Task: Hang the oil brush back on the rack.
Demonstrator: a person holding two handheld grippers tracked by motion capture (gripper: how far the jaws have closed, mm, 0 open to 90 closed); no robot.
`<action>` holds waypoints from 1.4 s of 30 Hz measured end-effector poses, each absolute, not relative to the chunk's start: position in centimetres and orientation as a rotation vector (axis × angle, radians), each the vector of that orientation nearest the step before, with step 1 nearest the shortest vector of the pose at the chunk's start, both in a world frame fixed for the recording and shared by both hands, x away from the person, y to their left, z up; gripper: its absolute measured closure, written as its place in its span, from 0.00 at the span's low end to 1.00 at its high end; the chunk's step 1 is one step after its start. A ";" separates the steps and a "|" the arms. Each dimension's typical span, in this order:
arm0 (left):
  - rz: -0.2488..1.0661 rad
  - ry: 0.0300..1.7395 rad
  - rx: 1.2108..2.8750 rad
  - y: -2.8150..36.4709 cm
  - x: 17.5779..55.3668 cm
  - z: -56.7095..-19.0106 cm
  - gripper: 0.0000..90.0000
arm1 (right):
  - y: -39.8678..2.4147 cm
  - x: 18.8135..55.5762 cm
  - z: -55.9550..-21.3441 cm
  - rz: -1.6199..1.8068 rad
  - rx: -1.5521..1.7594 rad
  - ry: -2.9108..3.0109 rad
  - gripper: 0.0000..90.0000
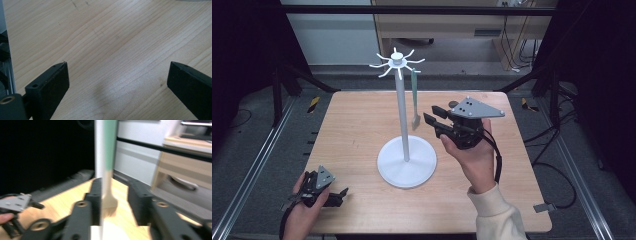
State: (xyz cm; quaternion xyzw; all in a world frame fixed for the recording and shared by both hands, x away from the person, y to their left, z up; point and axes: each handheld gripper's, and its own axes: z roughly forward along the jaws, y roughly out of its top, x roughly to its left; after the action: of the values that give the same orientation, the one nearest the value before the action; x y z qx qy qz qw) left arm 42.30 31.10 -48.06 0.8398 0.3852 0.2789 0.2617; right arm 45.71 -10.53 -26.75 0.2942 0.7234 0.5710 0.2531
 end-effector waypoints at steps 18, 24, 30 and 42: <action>0.745 1.045 2.258 31.2 42.3 -48.0 0.04 | -10.8 46.0 -27.9 1.300 0.898 1.898 0.19; 0.750 1.041 2.261 31.2 42.3 -48.0 0.04 | -11.3 46.5 -28.6 1.268 0.911 1.927 0.13; 0.750 1.039 2.264 31.2 42.3 -48.0 0.04 | -12.3 46.6 -28.7 1.268 0.928 1.912 0.11; 0.751 1.040 2.266 31.1 42.3 -47.9 0.04 | -14.1 47.1 -29.3 1.221 0.977 1.866 0.12</action>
State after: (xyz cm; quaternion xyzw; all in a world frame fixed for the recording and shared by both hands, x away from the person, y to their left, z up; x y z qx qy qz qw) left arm 42.29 31.13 -47.91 0.8390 0.3850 0.2781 0.2654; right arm 47.14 -14.06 -29.30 0.3765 0.7191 0.4704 0.3461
